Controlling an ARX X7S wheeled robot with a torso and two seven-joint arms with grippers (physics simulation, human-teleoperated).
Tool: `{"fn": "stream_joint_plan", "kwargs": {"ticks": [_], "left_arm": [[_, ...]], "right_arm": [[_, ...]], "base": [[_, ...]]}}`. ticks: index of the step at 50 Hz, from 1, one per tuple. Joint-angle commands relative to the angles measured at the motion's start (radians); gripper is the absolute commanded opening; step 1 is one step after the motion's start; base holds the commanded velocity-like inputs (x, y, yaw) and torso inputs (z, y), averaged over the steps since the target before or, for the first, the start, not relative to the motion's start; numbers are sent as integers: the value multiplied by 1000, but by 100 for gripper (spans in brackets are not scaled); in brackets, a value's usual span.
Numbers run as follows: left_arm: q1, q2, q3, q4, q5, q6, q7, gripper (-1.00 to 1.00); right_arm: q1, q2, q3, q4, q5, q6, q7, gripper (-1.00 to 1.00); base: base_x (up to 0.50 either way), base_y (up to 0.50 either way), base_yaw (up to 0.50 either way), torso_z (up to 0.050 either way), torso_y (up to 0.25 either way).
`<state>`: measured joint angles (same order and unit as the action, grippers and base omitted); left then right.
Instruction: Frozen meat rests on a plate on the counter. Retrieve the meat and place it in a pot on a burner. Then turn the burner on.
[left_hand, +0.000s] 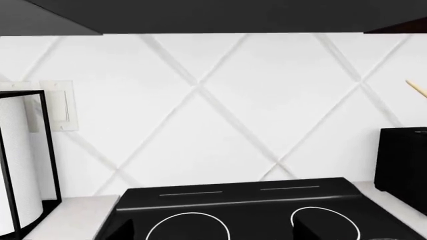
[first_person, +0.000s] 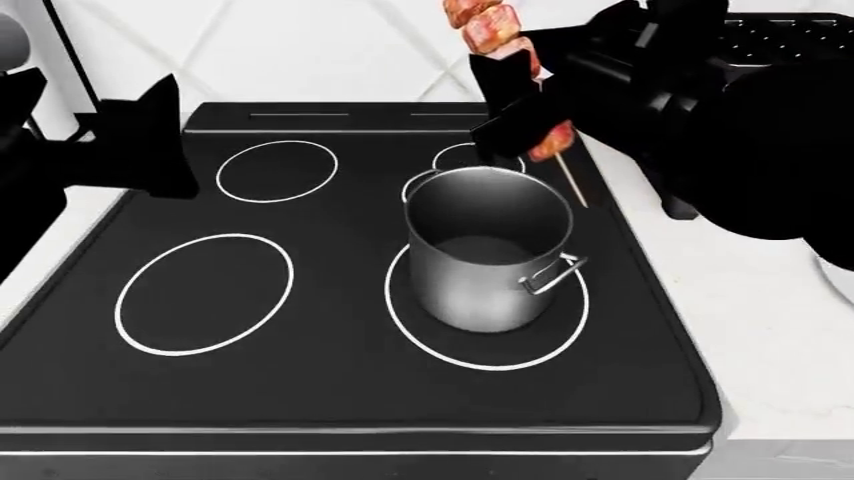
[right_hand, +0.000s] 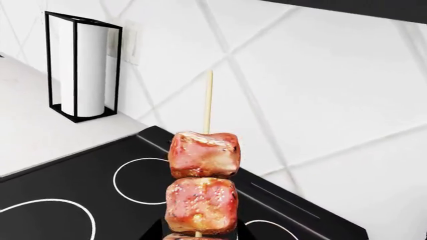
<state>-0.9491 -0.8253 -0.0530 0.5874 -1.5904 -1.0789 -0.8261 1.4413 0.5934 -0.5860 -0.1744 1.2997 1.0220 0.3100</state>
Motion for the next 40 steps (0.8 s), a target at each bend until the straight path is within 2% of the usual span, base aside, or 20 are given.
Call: {"fn": "stream_joint_plan", "kwargs": {"ticks": [1, 13, 40], "left_arm": [[20, -1, 1, -1, 20, 9, 18, 100], [33, -3, 10, -5, 38, 13, 28, 100], [26, -10, 30, -9, 51, 14, 30, 100]], "right_arm": [[-8, -27, -23, 64, -87, -63, -79, -100], [-41, -77, -60, 191, -185, -169, -172, -100], [-161, -126, -52, 298, -217, -300, -218, -100]], "base": [[0, 0, 0, 0, 0], [0, 0, 0, 0, 0], [0, 0, 0, 0, 0]]}}
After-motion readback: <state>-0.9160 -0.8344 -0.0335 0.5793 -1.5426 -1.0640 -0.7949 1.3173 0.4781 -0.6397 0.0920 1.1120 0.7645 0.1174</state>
